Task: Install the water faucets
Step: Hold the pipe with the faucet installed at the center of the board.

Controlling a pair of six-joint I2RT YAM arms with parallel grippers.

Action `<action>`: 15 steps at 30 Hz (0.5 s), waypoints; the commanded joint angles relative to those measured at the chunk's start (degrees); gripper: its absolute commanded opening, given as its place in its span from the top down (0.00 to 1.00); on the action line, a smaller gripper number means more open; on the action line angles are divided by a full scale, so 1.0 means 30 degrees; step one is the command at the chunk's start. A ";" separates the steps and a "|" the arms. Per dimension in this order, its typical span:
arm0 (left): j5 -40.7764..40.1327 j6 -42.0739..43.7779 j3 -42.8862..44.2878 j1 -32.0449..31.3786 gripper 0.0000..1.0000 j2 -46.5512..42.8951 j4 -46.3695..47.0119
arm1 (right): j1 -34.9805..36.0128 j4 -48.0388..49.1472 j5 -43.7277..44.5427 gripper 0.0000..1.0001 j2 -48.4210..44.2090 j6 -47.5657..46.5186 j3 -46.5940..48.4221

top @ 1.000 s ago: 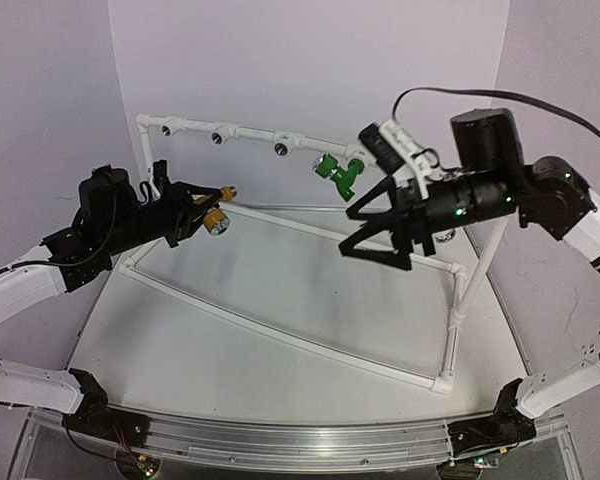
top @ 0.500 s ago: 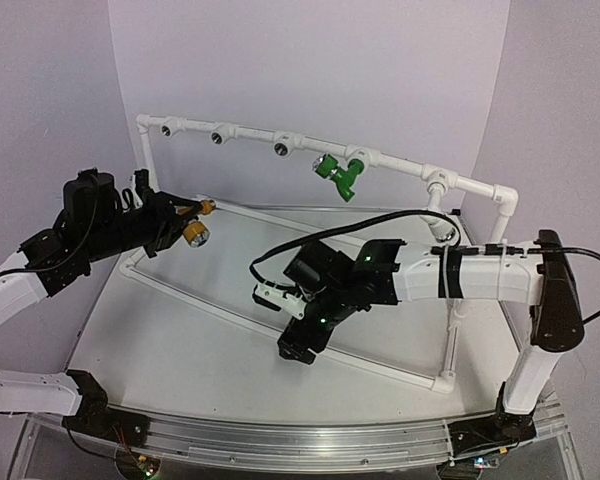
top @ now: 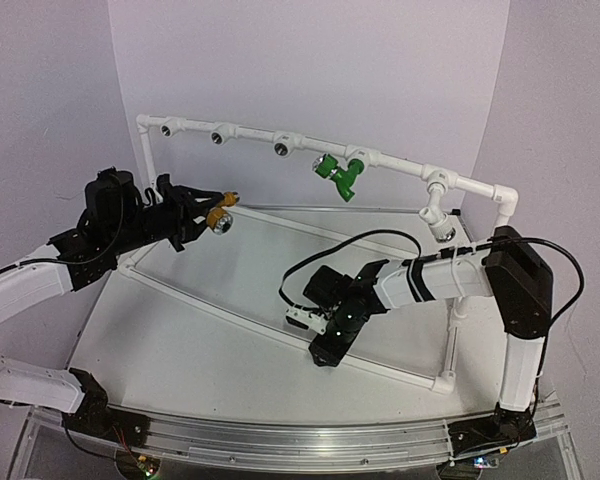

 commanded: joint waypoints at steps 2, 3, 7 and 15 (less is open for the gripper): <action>0.1203 -0.3461 -0.0173 0.0279 1.00 0.0723 0.3469 | -0.0046 0.1049 0.0181 0.69 0.0249 -0.0398 -0.0916; 0.1119 -0.3942 -0.0243 0.0286 1.00 0.0801 0.3525 | -0.0041 0.1056 0.0019 0.75 0.0238 -0.0436 -0.1034; 0.0431 -0.5823 -0.0860 0.0295 1.00 0.0967 0.4006 | -0.0028 0.1115 -0.0695 0.99 0.0217 0.0189 -0.1074; -0.4624 -0.9420 0.0180 -0.1213 1.00 0.1441 0.5990 | -0.0031 0.1753 0.0292 1.00 -0.0407 0.2196 -0.1130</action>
